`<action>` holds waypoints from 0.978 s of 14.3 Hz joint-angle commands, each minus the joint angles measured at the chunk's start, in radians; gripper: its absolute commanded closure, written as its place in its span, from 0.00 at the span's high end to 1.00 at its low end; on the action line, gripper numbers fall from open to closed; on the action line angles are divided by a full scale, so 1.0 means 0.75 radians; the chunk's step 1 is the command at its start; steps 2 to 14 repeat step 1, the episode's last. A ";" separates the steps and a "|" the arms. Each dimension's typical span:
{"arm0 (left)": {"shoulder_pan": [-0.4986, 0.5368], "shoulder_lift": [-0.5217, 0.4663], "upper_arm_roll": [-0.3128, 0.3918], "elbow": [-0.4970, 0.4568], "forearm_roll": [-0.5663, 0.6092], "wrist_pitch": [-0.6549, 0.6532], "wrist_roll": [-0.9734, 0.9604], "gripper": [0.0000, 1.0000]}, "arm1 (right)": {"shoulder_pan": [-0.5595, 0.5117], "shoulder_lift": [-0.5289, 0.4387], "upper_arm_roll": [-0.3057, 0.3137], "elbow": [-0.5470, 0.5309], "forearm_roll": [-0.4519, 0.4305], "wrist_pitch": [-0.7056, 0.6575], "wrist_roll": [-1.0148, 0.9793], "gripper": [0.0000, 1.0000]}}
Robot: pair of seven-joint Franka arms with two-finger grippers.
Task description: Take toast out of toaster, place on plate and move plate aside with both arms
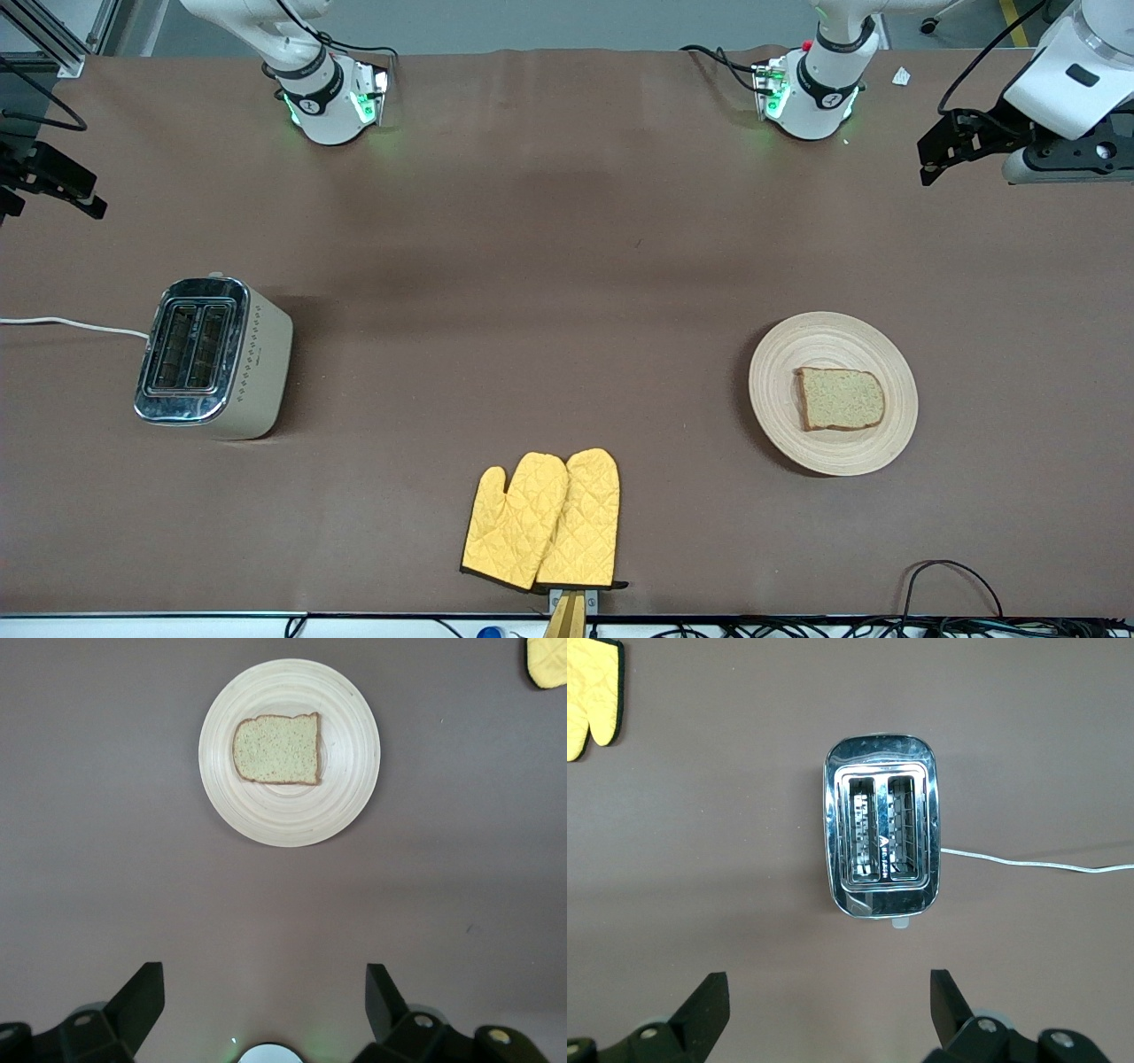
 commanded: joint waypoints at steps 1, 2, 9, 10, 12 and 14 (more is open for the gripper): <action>0.005 0.025 0.002 0.039 -0.005 -0.004 0.014 1.00 | -0.008 -0.017 0.009 -0.022 -0.004 0.010 0.017 1.00; 0.005 0.025 0.002 0.039 -0.005 -0.004 0.014 1.00 | -0.008 -0.017 0.009 -0.022 -0.004 0.010 0.017 1.00; 0.005 0.025 0.002 0.039 -0.005 -0.004 0.014 1.00 | -0.008 -0.017 0.009 -0.022 -0.004 0.010 0.017 1.00; 0.005 0.025 0.002 0.039 -0.005 -0.004 0.014 1.00 | -0.008 -0.017 0.009 -0.022 -0.004 0.010 0.017 1.00; 0.005 0.025 0.002 0.039 -0.005 -0.004 0.014 1.00 | -0.008 -0.017 0.009 -0.022 -0.004 0.010 0.017 1.00; 0.005 0.025 0.002 0.039 -0.005 -0.004 0.014 1.00 | -0.008 -0.017 0.009 -0.022 -0.004 0.010 0.017 1.00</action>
